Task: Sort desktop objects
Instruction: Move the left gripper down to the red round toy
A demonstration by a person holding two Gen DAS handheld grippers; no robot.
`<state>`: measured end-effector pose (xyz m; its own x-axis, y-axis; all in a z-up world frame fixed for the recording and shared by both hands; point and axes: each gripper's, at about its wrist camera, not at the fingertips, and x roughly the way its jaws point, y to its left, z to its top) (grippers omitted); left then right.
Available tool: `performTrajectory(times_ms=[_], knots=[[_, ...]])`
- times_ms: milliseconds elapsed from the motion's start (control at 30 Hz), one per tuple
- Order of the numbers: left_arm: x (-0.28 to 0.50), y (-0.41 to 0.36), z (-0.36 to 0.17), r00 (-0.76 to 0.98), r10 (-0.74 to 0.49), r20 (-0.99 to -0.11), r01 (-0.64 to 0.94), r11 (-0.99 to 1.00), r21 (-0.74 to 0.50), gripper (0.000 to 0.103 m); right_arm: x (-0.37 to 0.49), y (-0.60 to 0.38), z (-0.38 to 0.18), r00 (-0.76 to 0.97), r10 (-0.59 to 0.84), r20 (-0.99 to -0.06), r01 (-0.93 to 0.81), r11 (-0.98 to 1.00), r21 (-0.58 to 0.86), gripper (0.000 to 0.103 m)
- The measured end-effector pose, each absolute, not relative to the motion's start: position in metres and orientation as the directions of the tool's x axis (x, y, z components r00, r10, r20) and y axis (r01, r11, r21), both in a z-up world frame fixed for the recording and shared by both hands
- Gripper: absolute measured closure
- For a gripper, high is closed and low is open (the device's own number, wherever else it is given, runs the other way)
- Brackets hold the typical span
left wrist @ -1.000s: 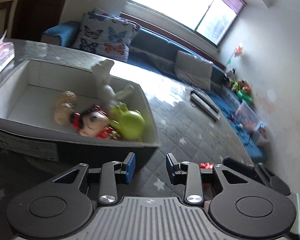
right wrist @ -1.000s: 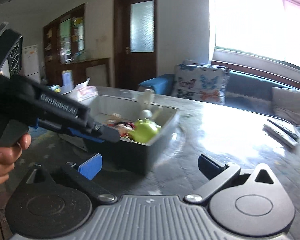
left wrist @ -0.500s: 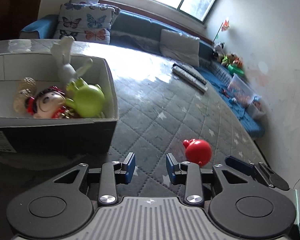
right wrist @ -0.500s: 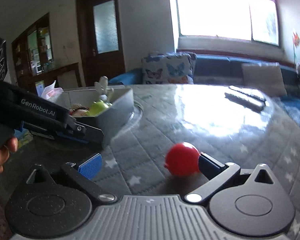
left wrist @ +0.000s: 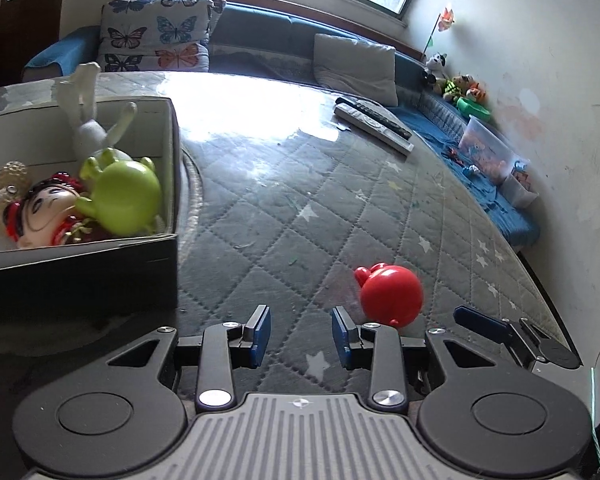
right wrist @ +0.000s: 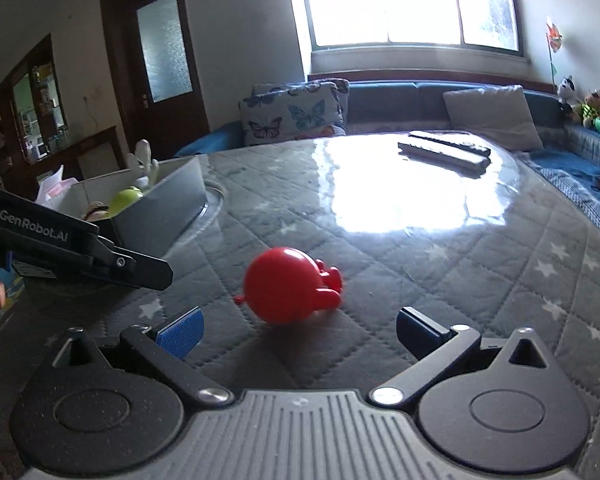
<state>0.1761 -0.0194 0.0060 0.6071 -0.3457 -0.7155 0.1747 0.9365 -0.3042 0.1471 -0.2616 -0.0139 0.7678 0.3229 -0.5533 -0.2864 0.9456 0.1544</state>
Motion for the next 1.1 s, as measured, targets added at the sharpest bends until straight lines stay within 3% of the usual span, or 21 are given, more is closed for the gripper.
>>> performTrajectory(times_ms=[1100], knots=[[0.212,-0.057,0.010,0.566,-0.427,-0.706,0.245,0.904,-0.350,0.067,0.182,-0.253,-0.023,0.712,0.406,-0.572,-0.339,0.913,0.227,0.000]])
